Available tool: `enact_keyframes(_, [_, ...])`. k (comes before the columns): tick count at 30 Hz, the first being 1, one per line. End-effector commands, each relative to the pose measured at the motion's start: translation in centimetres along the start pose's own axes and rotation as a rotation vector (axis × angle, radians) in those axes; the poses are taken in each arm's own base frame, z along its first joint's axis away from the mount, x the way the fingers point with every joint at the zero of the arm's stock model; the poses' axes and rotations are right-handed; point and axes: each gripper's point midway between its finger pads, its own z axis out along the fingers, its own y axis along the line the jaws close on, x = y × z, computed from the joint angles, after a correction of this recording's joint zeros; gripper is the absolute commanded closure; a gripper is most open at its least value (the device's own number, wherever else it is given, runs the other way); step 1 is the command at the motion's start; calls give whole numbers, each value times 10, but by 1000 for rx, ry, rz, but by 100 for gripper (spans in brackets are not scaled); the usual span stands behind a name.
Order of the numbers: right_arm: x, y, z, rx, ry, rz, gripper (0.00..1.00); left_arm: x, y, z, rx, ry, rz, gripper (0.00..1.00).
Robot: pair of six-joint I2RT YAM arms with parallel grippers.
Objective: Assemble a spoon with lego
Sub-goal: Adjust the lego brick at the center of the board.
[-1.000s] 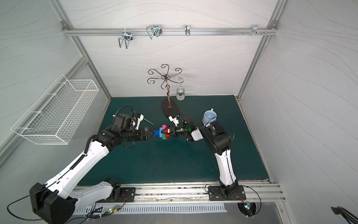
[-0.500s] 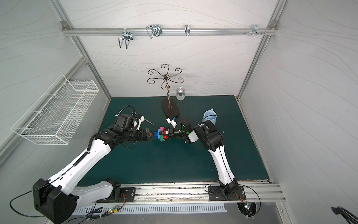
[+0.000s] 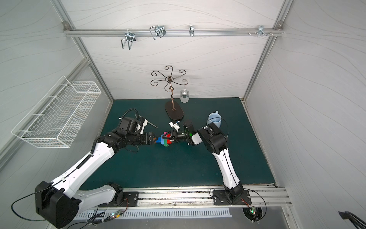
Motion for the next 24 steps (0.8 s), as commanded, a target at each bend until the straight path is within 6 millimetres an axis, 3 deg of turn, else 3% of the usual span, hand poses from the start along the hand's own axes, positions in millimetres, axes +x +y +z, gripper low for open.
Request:
enact_keyframes(1, [29,-51,-2,174,53,127,18,-6,5,7,-9,-25,-12,16])
enact_keyframes(4, [36,-73,-16,352,68,213,2,-8,8,16,-4,-17,-22,16])
enact_keyframes(7, [40,-97,-41,549,59,301,1,-17,13,25,16,-15,-43,16])
enact_keyframes(10, [42,-113,-56,641,33,370,1,-35,17,35,87,-35,-100,15])
enact_keyframes(14, [28,-99,-76,772,-14,277,1,-49,24,52,106,-26,-105,15])
enact_keyframes(18, [16,-107,-97,931,-62,236,1,-62,28,77,136,-17,-106,15])
enact_keyframes(24, [15,-118,-117,1001,-80,267,1,-87,24,106,208,-19,-98,14])
